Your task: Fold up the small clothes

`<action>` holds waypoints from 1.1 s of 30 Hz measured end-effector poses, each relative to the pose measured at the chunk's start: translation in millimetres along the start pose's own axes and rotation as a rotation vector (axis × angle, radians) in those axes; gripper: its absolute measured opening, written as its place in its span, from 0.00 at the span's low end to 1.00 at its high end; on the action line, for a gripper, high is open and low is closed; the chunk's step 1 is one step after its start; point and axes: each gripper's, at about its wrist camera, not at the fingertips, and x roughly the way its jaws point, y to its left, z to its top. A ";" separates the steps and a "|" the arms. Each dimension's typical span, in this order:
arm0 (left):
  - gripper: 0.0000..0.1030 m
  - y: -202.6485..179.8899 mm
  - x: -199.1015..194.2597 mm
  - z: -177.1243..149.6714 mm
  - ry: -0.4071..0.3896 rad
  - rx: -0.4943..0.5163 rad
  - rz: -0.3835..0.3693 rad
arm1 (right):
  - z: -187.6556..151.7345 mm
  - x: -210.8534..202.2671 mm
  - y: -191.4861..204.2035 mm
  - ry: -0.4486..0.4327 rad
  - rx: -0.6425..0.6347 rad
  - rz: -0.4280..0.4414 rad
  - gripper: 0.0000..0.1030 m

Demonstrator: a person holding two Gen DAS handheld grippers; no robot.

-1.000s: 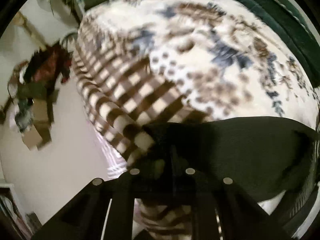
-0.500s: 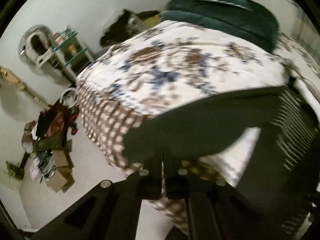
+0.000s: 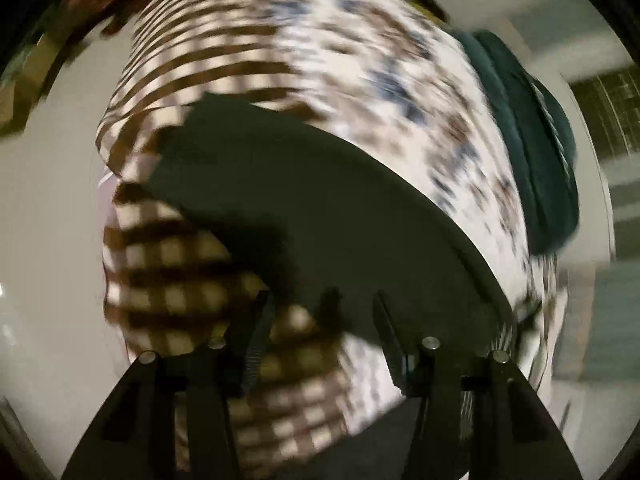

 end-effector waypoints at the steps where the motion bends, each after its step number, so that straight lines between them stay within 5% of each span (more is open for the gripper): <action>1: 0.47 8.8 7.0 7.5 0.003 -0.038 0.001 | 2.6 1.3 4.8 -0.003 0.001 -0.011 0.68; 6: 0.43 36.0 33.9 31.9 0.017 -0.201 0.011 | 14.5 11.3 25.6 0.002 0.039 -0.044 0.68; 8: 0.04 25.9 28.4 37.5 -0.045 -0.150 0.066 | 19.6 15.9 33.8 0.001 0.050 -0.058 0.68; 13: 0.03 -35.4 -2.5 32.5 -0.213 0.146 0.196 | 27.1 17.7 44.5 -0.012 0.036 -0.073 0.70; 16: 0.03 -89.5 -20.1 4.3 -0.270 0.394 0.199 | 29.2 13.0 44.6 -0.021 0.039 -0.066 0.70; 19: 0.03 -141.9 -35.5 -49.3 -0.280 0.674 0.152 | 27.9 2.8 34.5 -0.032 0.060 -0.043 0.70; 25: 0.03 -203.2 -55.1 -233.0 -0.126 1.241 0.002 | 12.3 -29.5 -14.4 -0.064 0.109 -0.007 0.70; 30: 0.03 -192.5 -50.8 -363.0 0.089 1.483 -0.065 | -12.6 -48.1 -79.5 -0.085 0.155 -0.025 0.70; 33: 0.03 -181.9 -44.9 -412.6 0.183 1.550 -0.075 | -25.4 -50.2 -116.2 -0.074 0.208 -0.030 0.70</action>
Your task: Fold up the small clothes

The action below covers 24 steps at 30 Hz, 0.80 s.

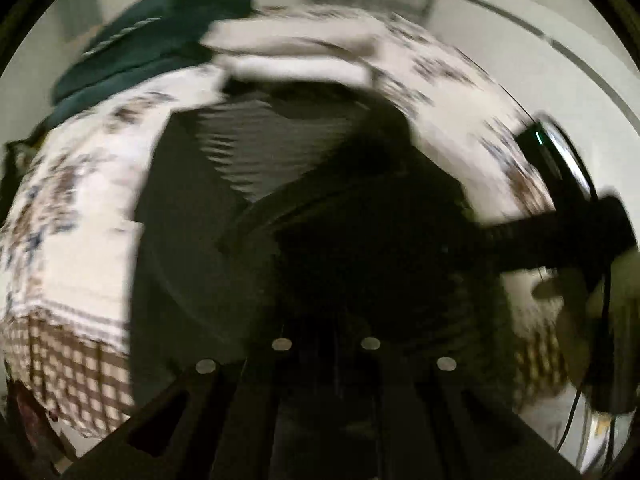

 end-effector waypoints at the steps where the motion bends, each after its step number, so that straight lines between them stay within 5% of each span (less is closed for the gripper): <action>1: 0.04 -12.1 5.0 -2.6 0.020 0.017 -0.009 | -1.5 0.3 -14.0 0.012 0.019 0.005 0.70; 7: 0.11 -35.8 25.1 -15.9 0.106 -0.003 0.050 | -15.8 1.2 -36.0 0.041 0.017 0.143 0.70; 9: 0.26 -22.1 26.1 -16.1 0.104 -0.064 0.053 | -21.3 4.1 -28.5 0.045 0.013 0.212 0.70; 11: 0.61 -6.5 23.3 -19.0 0.087 -0.131 0.060 | -23.8 5.9 -20.9 0.051 0.003 0.279 0.71; 13: 0.82 12.9 20.3 -24.4 0.076 -0.196 0.079 | -24.7 9.3 -8.7 0.055 -0.005 0.332 0.72; 19: 0.82 83.3 8.0 -42.2 0.087 -0.397 0.198 | -28.4 37.8 28.1 0.170 -0.012 0.495 0.77; 24: 0.82 116.9 -16.2 -56.1 0.082 -0.493 0.228 | -37.5 47.6 47.2 0.217 0.012 0.559 0.77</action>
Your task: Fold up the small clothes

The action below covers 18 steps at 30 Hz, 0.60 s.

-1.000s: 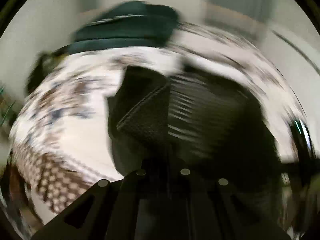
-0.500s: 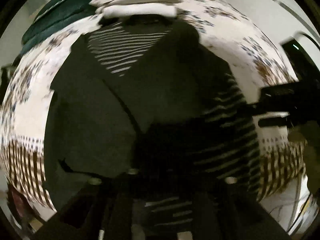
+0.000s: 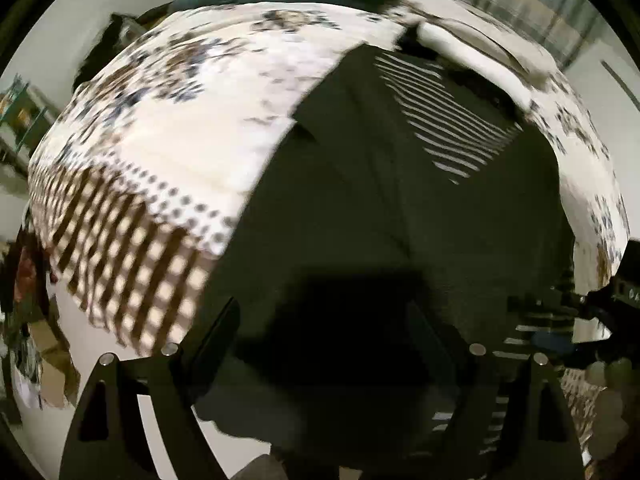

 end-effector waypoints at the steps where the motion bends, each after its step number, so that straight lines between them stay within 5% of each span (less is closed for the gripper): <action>1: 0.82 5.9 -4.5 -1.4 0.006 -0.018 0.000 | -1.6 2.4 3.4 0.001 0.001 0.004 0.77; 4: 0.82 17.4 -15.4 -8.5 0.015 -0.044 0.016 | -3.8 7.1 13.4 -0.007 0.006 0.001 0.77; 10: 0.82 29.2 -5.0 -24.0 0.057 0.021 0.223 | 7.5 22.7 60.3 -0.058 -0.062 -0.089 0.77; 15: 0.82 42.4 12.6 -23.2 0.085 -0.017 0.252 | 35.8 75.9 111.7 -0.063 -0.187 -0.323 0.77; 18: 0.82 46.0 13.5 -18.1 0.071 -0.026 0.256 | 30.6 93.2 109.1 0.028 -0.269 -0.478 0.64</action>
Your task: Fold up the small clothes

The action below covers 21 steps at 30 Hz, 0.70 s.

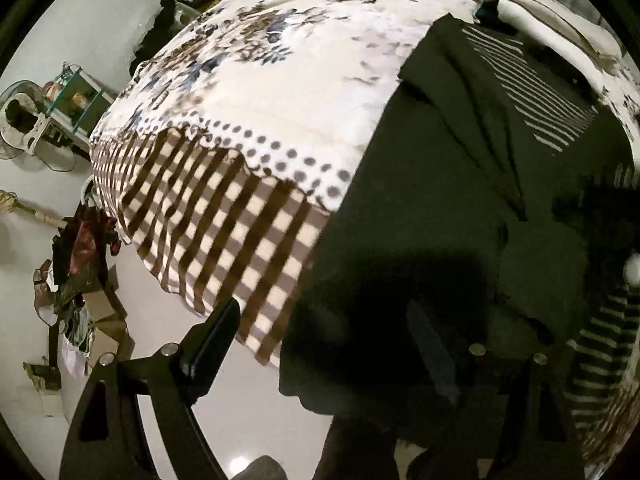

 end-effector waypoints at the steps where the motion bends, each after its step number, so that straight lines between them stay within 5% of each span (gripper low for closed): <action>1: 0.82 1.9 -0.2 1.1 -0.005 -0.005 -0.006 | -7.3 -1.1 -5.0 0.014 -0.012 -0.016 0.62; 8: 0.82 9.6 8.9 -1.7 0.021 -0.039 -0.018 | -71.1 -25.7 -88.5 0.115 0.091 -0.166 0.63; 11: 0.82 13.2 13.6 -4.0 0.045 -0.060 -0.020 | -74.5 -41.0 -111.6 0.074 0.188 -0.116 0.64; 16: 0.82 14.1 12.2 -3.1 0.038 -0.043 -0.014 | -63.4 -61.7 -119.8 -0.050 0.284 0.120 0.66; 20: 0.82 13.5 14.1 1.5 0.038 -0.038 -0.014 | -55.0 -28.0 -108.7 0.065 0.231 0.204 0.68; 21: 0.82 13.4 14.4 2.2 0.040 -0.041 -0.016 | -55.7 -25.4 -102.5 0.074 0.218 0.208 0.55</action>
